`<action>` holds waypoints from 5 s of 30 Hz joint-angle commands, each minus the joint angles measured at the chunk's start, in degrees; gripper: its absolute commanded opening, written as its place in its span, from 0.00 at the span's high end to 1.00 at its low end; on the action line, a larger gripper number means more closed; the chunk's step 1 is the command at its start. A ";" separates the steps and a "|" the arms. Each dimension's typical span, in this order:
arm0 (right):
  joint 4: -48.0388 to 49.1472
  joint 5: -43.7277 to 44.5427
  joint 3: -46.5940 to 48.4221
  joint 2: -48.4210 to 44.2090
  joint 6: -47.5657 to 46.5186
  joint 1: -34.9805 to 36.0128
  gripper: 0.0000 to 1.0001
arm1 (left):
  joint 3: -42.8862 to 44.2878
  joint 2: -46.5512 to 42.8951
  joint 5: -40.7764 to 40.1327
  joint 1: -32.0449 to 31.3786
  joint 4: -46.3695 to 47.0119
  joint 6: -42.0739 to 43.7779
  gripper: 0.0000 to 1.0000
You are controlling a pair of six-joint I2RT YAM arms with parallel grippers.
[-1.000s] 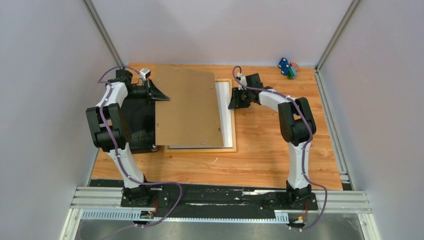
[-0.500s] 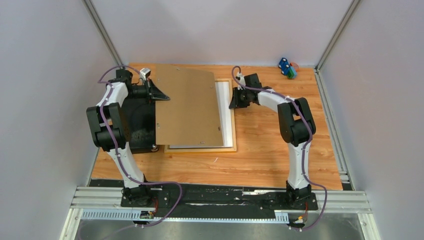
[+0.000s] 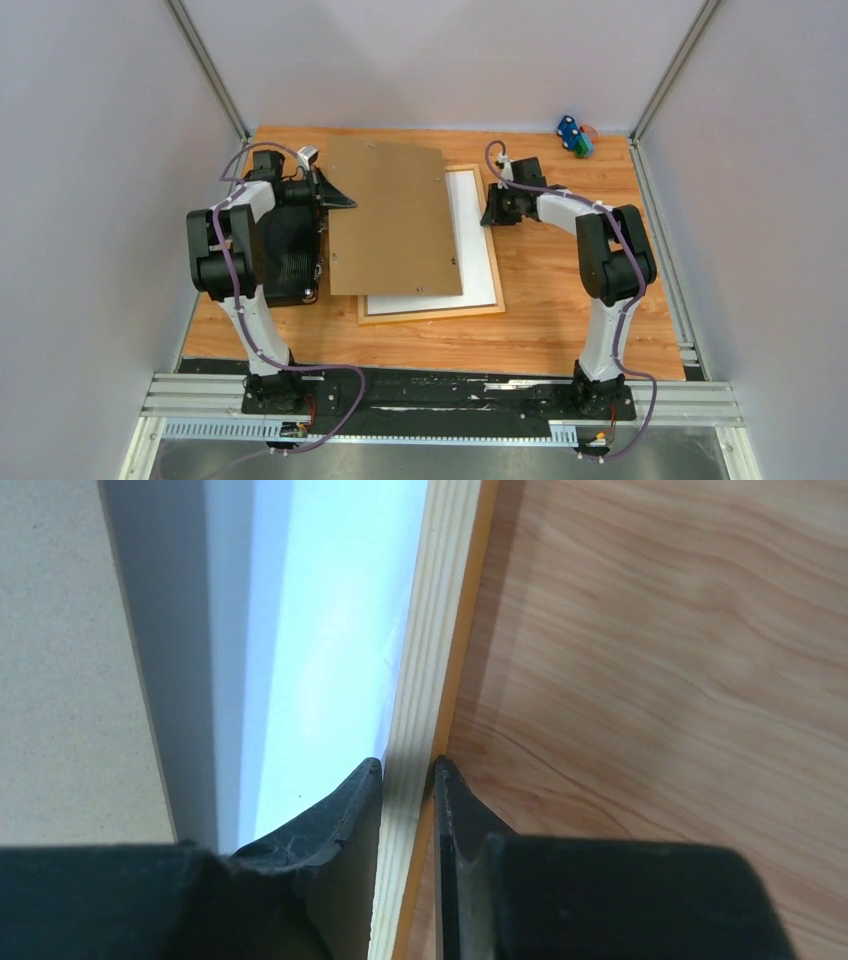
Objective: Put the photo into the frame
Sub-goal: Move the photo frame to the center of the board, then place the photo frame item in the photo frame.
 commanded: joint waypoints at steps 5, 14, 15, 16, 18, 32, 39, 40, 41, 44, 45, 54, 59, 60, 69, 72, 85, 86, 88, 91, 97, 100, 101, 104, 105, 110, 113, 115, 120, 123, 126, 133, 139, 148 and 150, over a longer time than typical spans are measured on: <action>-3.60 0.01 -7.20 -6.27 -1.96 -5.19 0.93 | -8.72 -3.42 5.54 -6.32 39.61 -27.65 1.00; -2.14 -0.66 -12.17 -10.78 -0.12 -6.86 0.93 | -18.20 1.30 0.38 -13.54 86.40 -63.89 1.00; -1.85 -0.24 -12.54 -11.40 -0.01 -6.89 0.92 | -18.15 1.85 0.15 -14.00 88.35 -65.34 1.00; -1.58 0.10 -12.86 -11.79 -0.05 -6.96 0.91 | -18.01 2.73 -0.01 -14.72 91.07 -67.24 1.00; -1.05 0.53 -13.52 -12.55 0.02 -7.04 0.90 | -17.98 3.83 -0.98 -15.52 93.46 -68.65 1.00; -0.45 1.62 -14.14 -15.27 -0.22 -8.13 0.66 | -20.53 0.85 -3.84 -17.01 77.03 -54.42 1.00; -0.28 1.27 -14.40 -16.40 -0.23 -8.66 0.58 | -18.50 -5.43 -6.42 -17.09 48.43 -33.83 1.00; -0.22 1.25 -14.47 -16.58 -0.24 -8.77 0.56 | -18.44 -5.60 -6.56 -17.10 47.48 -33.13 1.00; -0.16 1.22 -14.61 -16.76 -0.24 -8.89 0.55 | -18.45 -5.79 -6.48 -17.10 46.95 -32.79 1.00; 0.06 1.41 -14.82 -17.06 -0.24 -9.20 0.47 | -18.58 -6.11 -6.42 -17.10 45.92 -32.09 1.00; 0.08 1.43 -14.84 -17.15 -0.24 -9.43 0.45 | -18.66 -6.14 -6.30 -17.10 45.94 -32.10 1.00; 0.05 -0.08 -14.67 -19.05 0.03 -13.22 0.37 | -19.60 -5.40 -6.20 -18.00 48.22 -34.01 1.00; 0.17 -1.39 -14.74 -19.64 0.26 -14.72 0.36 | -19.47 -4.20 -6.05 -19.38 50.63 -36.03 1.00; 0.18 -1.60 -14.79 -19.70 0.28 -16.37 0.36 | -19.50 -3.84 -5.92 -19.69 51.78 -36.88 1.00; 0.53 -2.25 -15.08 -19.49 0.37 -17.44 0.37 | -19.29 -2.12 -5.65 -20.26 54.26 -39.29 1.00; 0.53 -2.42 -15.10 -19.30 0.33 -17.53 0.37 | -19.18 -1.52 -5.66 -20.24 54.50 -39.51 1.00; 0.91 -3.13 -15.36 -18.86 0.46 -17.71 0.37 | -17.68 2.23 -5.06 -20.57 54.92 -39.64 1.00; 0.95 -3.20 -15.37 -18.81 0.46 -17.71 0.37 | -17.54 2.36 -4.99 -20.60 54.91 -39.65 1.00; 0.97 -3.22 -15.41 -18.67 0.46 -17.71 0.37 | -17.23 2.74 -4.95 -20.68 54.85 -39.53 1.00; 1.06 -3.30 -15.45 -18.50 0.37 -17.79 0.37 | -16.68 3.17 -4.65 -20.78 54.54 -39.28 1.00; 1.13 -3.57 -15.54 -17.96 0.28 -17.87 0.38 | -16.12 3.20 -4.45 -20.79 53.05 -38.24 1.00; 1.14 -3.73 -15.50 -17.87 0.29 -17.88 0.38 | -15.97 3.11 -4.38 -20.79 52.90 -38.10 1.00; 1.14 -3.75 -15.56 -17.85 0.33 -17.88 0.38 | -15.98 3.11 -4.34 -20.79 52.85 -38.10 1.00; 1.14 -3.75 -15.63 -17.88 0.28 -17.88 0.38 | -15.75 2.98 -4.10 -20.79 52.86 -38.09 1.00; 1.14 -3.75 -15.63 -17.96 0.28 -17.88 0.38 | -15.74 2.91 -4.07 -20.84 52.82 -38.10 1.00; 1.17 -3.75 -15.72 -17.88 0.28 -17.88 0.38 | -15.34 2.87 -3.79 -20.79 52.48 -37.91 1.00; 1.36 -3.75 -15.76 -17.73 0.29 -17.88 0.38 | -15.22 2.93 -3.45 -20.79 52.34 -37.98 1.00; 1.32 -3.75 -15.80 -17.57 0.22 -17.88 0.38 | -15.25 2.87 -3.28 -20.79 52.32 -38.11 1.00; 1.41 -3.69 -15.81 -17.36 0.20 -17.88 0.38 | -15.20 2.59 -3.02 -20.79 52.33 -38.17 1.00; 1.41 -3.67 -15.81 -17.35 0.15 -17.88 0.38 | -15.25 2.71 -3.11 -20.79 52.44 -38.25 1.00; 1.40 -3.58 -15.81 -17.44 0.06 -17.88 0.38 | -15.47 2.76 -3.23 -20.78 52.99 -38.71 1.00; 1.41 -3.58 -15.85 -17.37 0.11 -17.88 0.38 | -15.61 3.10 -3.32 -20.79 52.98 -38.64 1.00; 1.41 -3.66 -15.89 -17.44 0.12 -17.89 0.38 | -15.12 3.24 -3.79 -20.79 49.86 -35.79 1.00; 1.44 -3.75 -15.81 -17.18 0.12 -17.97 0.39 | -14.69 3.78 -4.30 -20.88 47.00 -34.06 1.00; 1.41 -3.75 -15.81 -17.12 0.11 -17.97 0.39 | -14.73 3.89 -4.47 -20.88 46.98 -34.09 1.00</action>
